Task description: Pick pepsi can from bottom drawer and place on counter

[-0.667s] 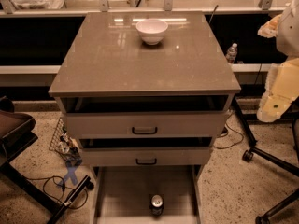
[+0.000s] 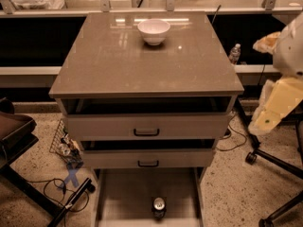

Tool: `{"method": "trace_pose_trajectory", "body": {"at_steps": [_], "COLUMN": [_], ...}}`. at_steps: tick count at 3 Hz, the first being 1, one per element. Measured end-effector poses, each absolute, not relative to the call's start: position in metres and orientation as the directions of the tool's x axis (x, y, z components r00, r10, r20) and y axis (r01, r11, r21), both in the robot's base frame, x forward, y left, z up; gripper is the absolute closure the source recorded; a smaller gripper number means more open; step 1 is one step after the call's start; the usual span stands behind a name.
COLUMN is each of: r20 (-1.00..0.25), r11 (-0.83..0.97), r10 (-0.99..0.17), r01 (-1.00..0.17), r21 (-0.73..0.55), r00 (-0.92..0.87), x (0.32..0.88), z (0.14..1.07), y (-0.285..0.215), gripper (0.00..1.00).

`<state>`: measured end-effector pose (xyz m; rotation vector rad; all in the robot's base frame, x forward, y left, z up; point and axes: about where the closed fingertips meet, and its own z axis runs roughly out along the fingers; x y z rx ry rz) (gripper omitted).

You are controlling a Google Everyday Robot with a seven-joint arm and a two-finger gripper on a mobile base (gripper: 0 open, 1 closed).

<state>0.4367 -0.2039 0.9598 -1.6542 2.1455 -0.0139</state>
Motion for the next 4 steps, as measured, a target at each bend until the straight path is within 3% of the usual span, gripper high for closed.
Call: {"method": "trace_pose_trajectory", "body": {"at_steps": [2, 4], "r20": [-0.572, -0.833], "r11": [0.329, 0.485], "r10": [-0.808, -0.530], "r01": [-0.912, -0.862], "r21": [-0.245, -0.146], "r00": [-0.138, -0.157], "x": [0.393, 0.398], "z": [0.860, 0.725], "y": [-0.186, -0.159], "gripper": [0.00, 0.00]}}
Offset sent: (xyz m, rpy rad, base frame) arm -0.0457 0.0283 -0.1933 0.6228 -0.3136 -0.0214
